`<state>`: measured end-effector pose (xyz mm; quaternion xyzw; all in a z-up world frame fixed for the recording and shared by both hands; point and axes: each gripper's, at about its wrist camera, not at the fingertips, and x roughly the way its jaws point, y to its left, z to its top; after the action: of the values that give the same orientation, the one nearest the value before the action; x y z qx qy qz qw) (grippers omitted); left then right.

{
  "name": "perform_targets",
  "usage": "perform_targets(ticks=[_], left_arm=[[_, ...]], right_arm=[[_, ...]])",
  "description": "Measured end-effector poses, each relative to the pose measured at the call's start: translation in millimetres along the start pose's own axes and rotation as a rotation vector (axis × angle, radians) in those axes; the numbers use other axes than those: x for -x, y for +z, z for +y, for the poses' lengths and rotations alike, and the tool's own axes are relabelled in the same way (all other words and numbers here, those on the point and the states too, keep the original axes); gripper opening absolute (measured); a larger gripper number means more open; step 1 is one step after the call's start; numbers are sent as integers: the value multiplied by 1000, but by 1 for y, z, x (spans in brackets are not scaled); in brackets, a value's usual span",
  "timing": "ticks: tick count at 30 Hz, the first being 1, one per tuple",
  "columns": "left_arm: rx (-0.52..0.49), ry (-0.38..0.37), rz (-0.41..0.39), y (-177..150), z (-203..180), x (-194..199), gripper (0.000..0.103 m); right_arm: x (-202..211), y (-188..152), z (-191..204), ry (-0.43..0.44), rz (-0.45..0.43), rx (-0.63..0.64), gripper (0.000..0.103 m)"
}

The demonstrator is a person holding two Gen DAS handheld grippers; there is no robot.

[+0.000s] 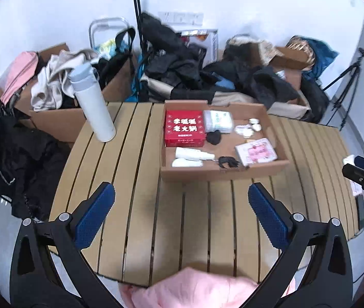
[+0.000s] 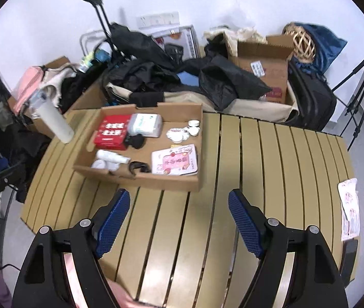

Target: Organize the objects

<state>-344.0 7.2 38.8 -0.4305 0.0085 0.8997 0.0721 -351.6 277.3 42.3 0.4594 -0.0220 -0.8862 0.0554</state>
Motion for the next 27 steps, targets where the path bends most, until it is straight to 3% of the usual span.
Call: perform_targets(ticks=[4,9,16,21,24,27], left_arm=[[-27,5,-30,-41,-4,35,103],[-42,31,-132,-101,-8,92,103],[-89,59,-216,-195,-17,158,103],[5,58,-233,-263,-22,182,103],[46,16,-234,-299,-31,188,103],[-47,30,-223,-306,-45,187,103]], right_arm=[[42,-39,12,50,-87,15,82],[92,-93,23,46,-167,37,82],[140,-190,40,72,-208,85,82],[158,-266,54,92,-233,35,82],[164,-302,65,180,-253,-3,82],[160,-314,84,82,-263,84,82]])
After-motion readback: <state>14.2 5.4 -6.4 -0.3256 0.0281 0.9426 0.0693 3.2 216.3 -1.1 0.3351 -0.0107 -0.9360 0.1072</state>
